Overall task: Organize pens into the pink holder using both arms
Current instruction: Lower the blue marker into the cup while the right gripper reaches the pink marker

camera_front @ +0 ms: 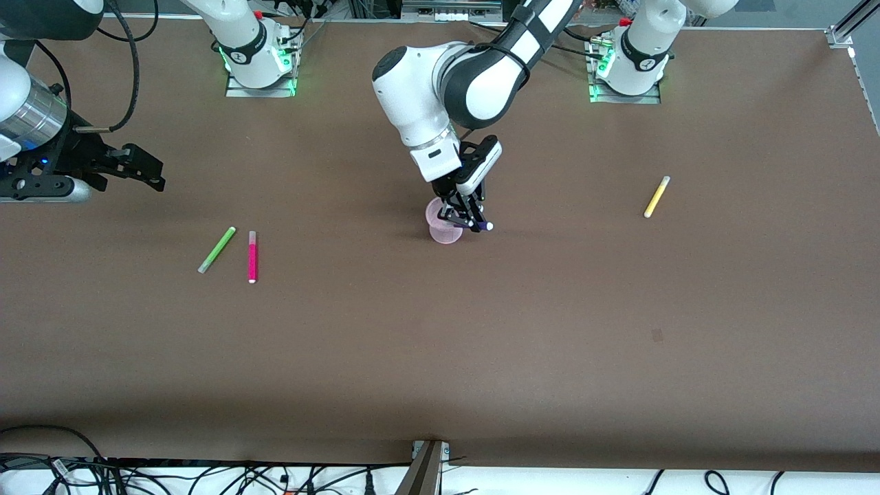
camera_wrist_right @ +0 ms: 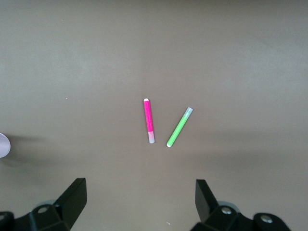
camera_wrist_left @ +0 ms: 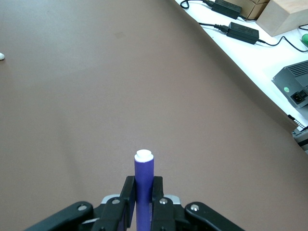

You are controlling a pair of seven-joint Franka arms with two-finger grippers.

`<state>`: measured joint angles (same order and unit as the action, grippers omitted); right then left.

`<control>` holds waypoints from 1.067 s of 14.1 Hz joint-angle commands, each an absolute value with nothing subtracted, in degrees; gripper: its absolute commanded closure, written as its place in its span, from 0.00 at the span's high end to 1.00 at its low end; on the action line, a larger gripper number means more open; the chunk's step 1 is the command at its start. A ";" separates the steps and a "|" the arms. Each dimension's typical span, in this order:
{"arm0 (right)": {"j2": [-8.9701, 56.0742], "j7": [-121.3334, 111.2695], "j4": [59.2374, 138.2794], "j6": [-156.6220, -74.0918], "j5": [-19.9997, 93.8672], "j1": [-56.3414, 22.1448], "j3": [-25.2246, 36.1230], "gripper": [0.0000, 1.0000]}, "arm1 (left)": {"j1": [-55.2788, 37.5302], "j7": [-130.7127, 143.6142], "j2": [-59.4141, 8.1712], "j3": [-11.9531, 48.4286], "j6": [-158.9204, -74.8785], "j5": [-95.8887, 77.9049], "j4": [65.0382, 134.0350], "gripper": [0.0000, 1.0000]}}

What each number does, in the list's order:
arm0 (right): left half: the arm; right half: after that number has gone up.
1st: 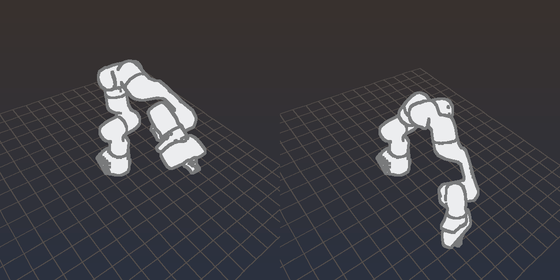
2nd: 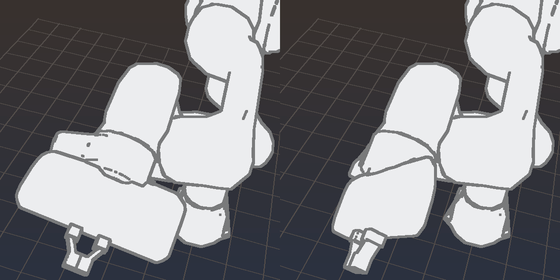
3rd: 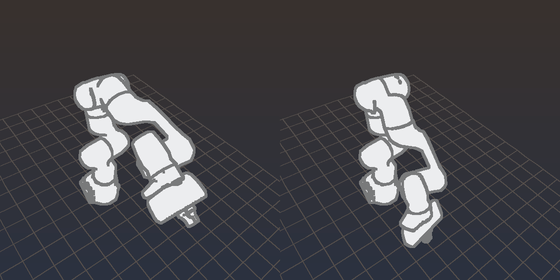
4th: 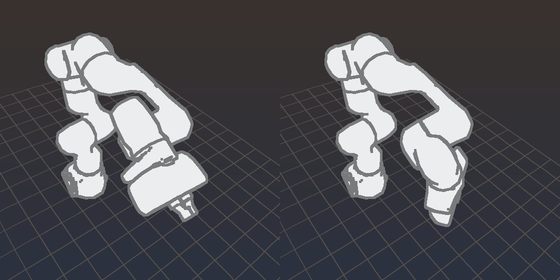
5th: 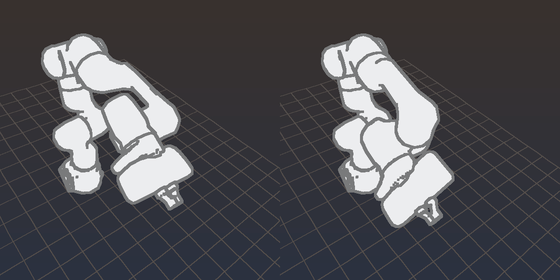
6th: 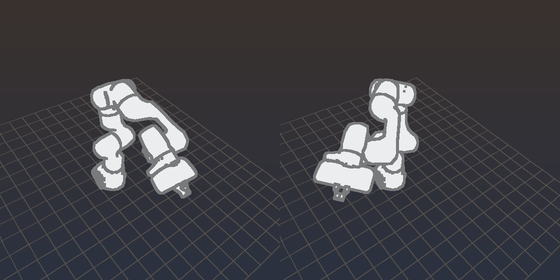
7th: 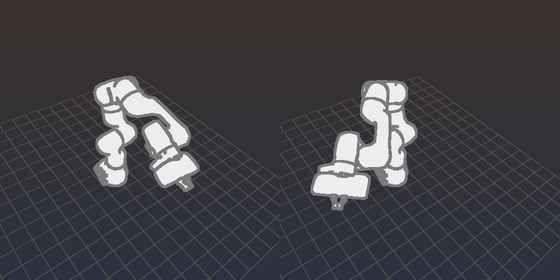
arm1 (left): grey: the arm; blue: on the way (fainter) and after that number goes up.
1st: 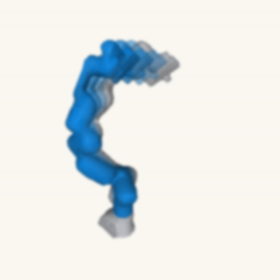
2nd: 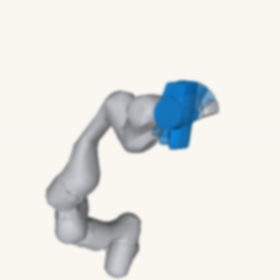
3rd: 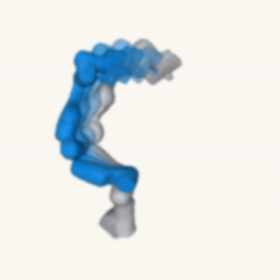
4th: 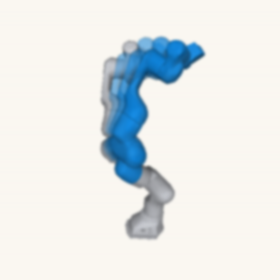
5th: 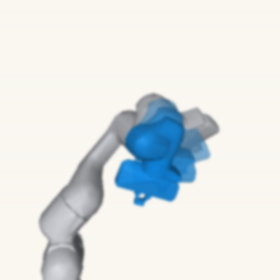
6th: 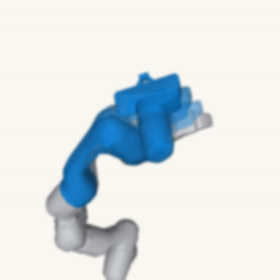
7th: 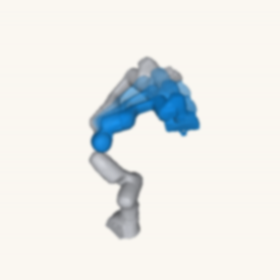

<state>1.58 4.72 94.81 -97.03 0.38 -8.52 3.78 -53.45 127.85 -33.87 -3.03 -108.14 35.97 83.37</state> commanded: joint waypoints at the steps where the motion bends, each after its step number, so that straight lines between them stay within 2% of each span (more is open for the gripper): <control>1: 4.12 4.48 93.87 -96.94 0.27 -8.26 3.25 1.00 | -55.72 129.90 -36.47 -3.51 -104.95 39.46 82.00 0.00; 7: 12.99 -1.14 94.48 -97.72 0.79 -7.82 3.34 1.00 | -56.69 130.34 -37.26 -3.34 -104.94 39.46 82.09 0.00; 9: 16.94 -1.14 95.36 -102.98 0.79 -7.91 3.25 1.00 | -56.69 130.34 -37.27 -3.08 -104.94 39.46 82.00 0.00; 10: 18.62 -1.14 96.84 -106.23 0.88 -7.82 3.25 1.00 | -56.69 130.34 -37.27 -2.99 -104.94 39.29 82.00 0.04; 13: 22.66 -1.14 107.02 -125.36 0.88 -7.82 3.25 1.00 | -57.04 130.25 -37.27 -2.90 -104.94 39.29 82.09 0.05; 15: 24.87 -1.14 107.93 -128.67 0.97 -7.82 3.16 0.99 | -57.66 130.25 -37.35 -2.90 -104.85 39.29 82.53 0.04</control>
